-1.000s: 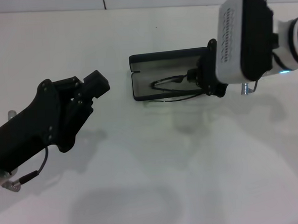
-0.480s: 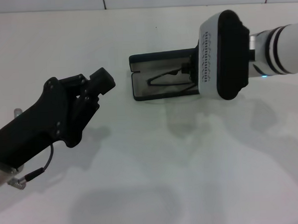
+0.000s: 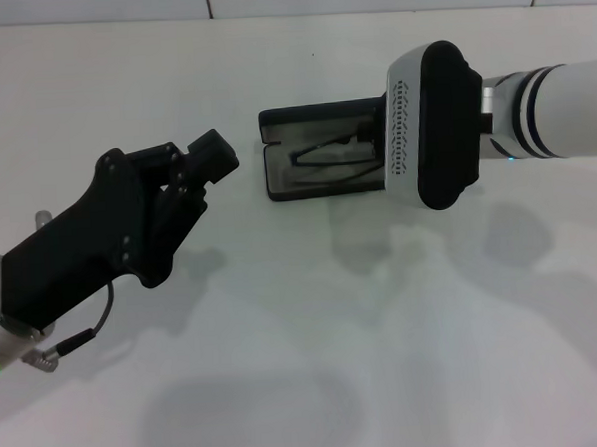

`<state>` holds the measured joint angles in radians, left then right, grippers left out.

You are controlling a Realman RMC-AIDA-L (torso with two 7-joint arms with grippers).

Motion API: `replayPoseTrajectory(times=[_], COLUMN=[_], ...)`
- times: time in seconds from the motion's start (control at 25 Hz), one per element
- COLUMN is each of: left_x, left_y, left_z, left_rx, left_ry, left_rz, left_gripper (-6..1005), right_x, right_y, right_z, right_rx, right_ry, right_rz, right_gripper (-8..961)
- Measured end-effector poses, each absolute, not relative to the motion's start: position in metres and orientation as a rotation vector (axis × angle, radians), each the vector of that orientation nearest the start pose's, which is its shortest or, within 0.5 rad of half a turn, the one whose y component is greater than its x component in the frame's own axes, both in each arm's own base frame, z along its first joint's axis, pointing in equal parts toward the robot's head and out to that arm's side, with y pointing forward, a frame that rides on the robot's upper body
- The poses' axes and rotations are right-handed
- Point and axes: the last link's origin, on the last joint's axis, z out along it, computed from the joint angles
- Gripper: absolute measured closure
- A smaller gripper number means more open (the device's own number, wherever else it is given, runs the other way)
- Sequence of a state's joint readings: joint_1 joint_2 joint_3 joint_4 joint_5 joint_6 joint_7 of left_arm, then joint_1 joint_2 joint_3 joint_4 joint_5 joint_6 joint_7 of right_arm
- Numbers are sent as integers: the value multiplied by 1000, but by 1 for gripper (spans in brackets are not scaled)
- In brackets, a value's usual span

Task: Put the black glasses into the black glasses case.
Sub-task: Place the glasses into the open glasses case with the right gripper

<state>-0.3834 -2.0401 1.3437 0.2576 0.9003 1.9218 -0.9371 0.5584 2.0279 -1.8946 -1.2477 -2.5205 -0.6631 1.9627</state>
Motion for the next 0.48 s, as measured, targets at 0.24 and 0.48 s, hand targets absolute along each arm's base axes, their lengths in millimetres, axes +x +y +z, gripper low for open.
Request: replayPoseTrajectory(times=[0.24,0.48], left_x=[-236,-235], left_y=[251,253], left_z=[-5,-7], left_rx=[-2368,-2371], left_ry=[-370,-375], left_rz=[-1668,-1661], left_gripper=[956,956], right_x=[142,144], right_y=[387,388], right_z=[-75,-76], right_rx=[-2456,-2445], right_ry=[-472,-472], right_rz=[-319,-315], right_gripper=[903,899])
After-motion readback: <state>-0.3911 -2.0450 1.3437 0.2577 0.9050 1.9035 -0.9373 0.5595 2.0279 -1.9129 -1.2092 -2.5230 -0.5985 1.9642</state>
